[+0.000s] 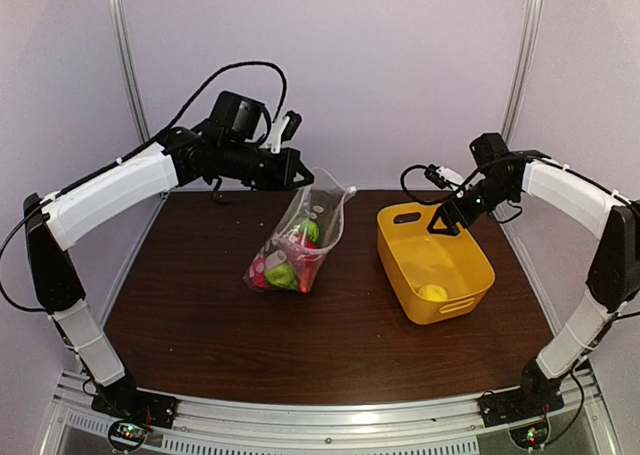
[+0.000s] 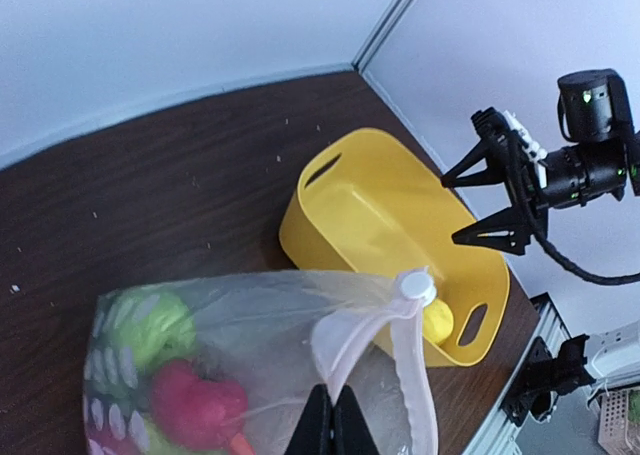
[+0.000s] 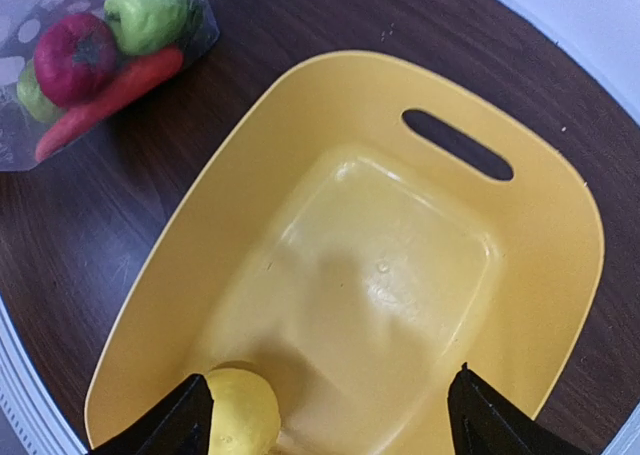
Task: Place the food in the zip-top bag and seal the zipper
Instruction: Place the fake fruit in the zipper food storage bag, then pick up the fake fruit from the bin.
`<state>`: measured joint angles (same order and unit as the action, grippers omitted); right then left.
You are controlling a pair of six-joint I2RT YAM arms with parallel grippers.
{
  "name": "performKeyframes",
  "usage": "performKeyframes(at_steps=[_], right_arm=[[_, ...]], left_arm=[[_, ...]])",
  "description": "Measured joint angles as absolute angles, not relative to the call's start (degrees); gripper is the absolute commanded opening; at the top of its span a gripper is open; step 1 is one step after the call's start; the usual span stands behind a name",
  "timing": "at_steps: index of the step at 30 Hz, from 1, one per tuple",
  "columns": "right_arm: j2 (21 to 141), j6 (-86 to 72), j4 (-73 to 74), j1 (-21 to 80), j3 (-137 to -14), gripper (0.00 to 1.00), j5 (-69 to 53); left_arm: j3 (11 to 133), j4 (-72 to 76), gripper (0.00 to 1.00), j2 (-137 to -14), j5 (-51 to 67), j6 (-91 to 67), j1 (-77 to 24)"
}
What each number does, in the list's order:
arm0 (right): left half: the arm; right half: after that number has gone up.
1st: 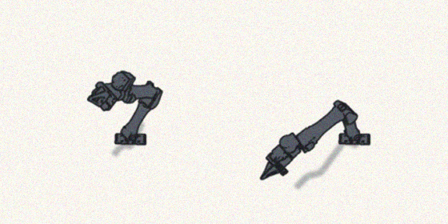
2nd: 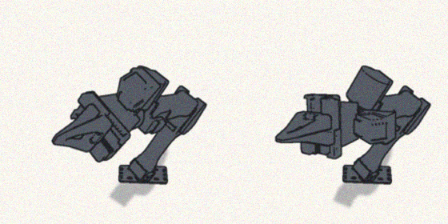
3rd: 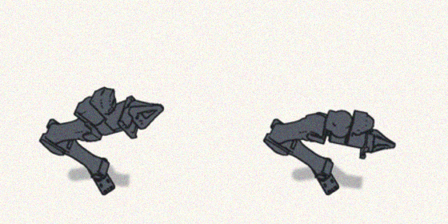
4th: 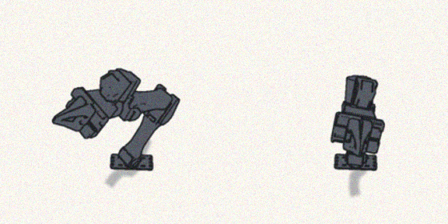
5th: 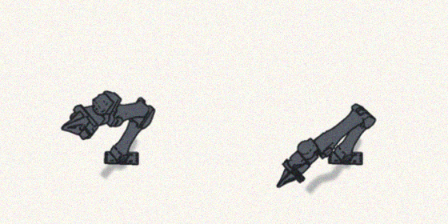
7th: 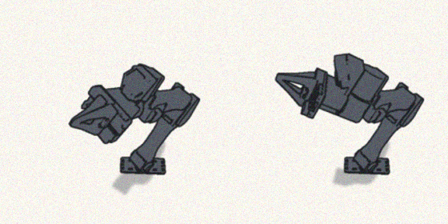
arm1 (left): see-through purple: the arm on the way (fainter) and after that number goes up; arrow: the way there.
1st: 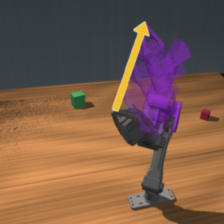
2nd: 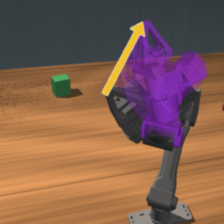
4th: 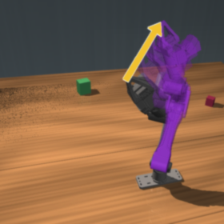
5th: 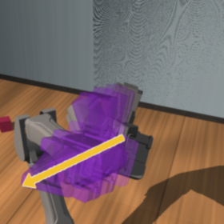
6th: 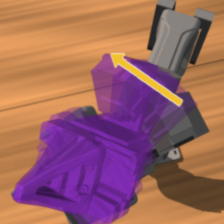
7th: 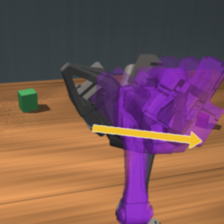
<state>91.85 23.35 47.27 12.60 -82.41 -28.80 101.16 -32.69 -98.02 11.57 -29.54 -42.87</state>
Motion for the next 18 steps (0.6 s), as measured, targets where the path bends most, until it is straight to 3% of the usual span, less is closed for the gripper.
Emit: performKeyframes(at_steps=[5,18], right_arm=[[91.90,27.09,51.59,12.60,-78.61,0.82,-28.69],[96.42,30.68,54.22,12.51,-70.24,0.82,-28.73]], left_arm=[[93.73,-31.31,0.00,-98.06,15.27,-32.12,-42.92],[93.43,-27.03,0.00,-98.06,16.53,-34.17,-42.92]])
